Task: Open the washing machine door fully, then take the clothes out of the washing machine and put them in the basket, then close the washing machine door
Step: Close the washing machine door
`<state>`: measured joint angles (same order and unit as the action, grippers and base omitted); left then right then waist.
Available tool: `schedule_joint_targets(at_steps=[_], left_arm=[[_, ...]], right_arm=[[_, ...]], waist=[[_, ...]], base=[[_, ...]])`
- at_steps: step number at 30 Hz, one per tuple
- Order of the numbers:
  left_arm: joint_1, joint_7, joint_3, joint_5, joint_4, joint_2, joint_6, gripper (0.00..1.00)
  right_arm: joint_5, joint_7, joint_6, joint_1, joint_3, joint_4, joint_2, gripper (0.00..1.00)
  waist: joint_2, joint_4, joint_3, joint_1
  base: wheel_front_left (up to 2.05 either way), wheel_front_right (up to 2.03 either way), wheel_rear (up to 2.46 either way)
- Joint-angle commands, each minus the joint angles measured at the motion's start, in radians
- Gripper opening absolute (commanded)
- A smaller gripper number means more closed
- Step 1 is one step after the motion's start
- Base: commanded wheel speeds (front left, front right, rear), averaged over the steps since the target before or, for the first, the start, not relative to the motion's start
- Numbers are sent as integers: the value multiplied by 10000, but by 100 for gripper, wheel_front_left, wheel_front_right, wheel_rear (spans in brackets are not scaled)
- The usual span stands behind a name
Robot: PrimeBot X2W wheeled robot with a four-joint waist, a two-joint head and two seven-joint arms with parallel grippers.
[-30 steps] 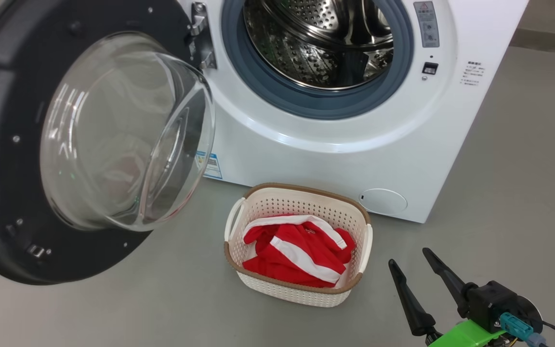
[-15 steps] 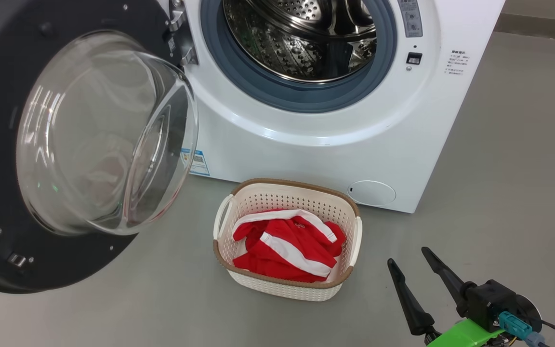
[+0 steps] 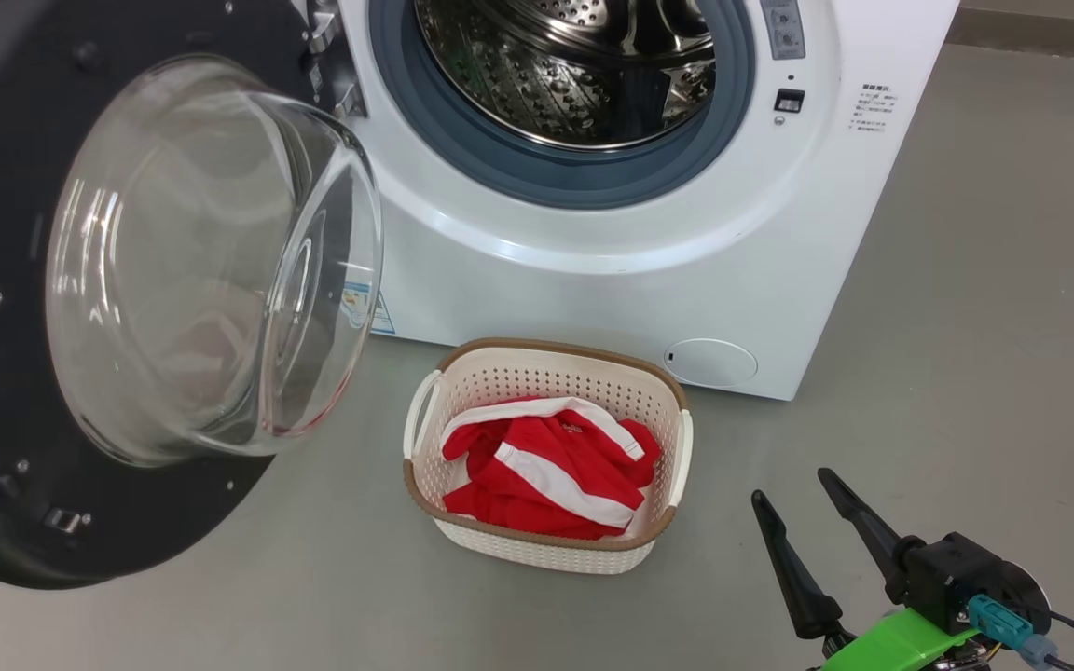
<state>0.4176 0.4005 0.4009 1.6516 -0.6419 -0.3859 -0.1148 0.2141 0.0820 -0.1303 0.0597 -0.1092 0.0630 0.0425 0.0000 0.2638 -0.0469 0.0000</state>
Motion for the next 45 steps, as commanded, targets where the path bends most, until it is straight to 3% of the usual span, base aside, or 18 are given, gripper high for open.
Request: schedule_joint_targets(at_steps=[1,23,45], left_arm=[[-134,448,217,224,536,-352,-114,0],[-2336,2352,-11,1072,4122,913,-156,0],[-2789,2760,-650,1038,5405,1778,-156,0]], right_arm=[[-126,81,-4,-439,-192,-300,77,100],[-36,345,-4,-711,-97,-116,77,100],[174,608,-4,-977,-269,172,77,100]], waist=[[0,-35,-44,0],[0,-578,-306,0],[0,-1897,-444,0]], base=[[0,0,0],[0,0,0],[0,0,0]])
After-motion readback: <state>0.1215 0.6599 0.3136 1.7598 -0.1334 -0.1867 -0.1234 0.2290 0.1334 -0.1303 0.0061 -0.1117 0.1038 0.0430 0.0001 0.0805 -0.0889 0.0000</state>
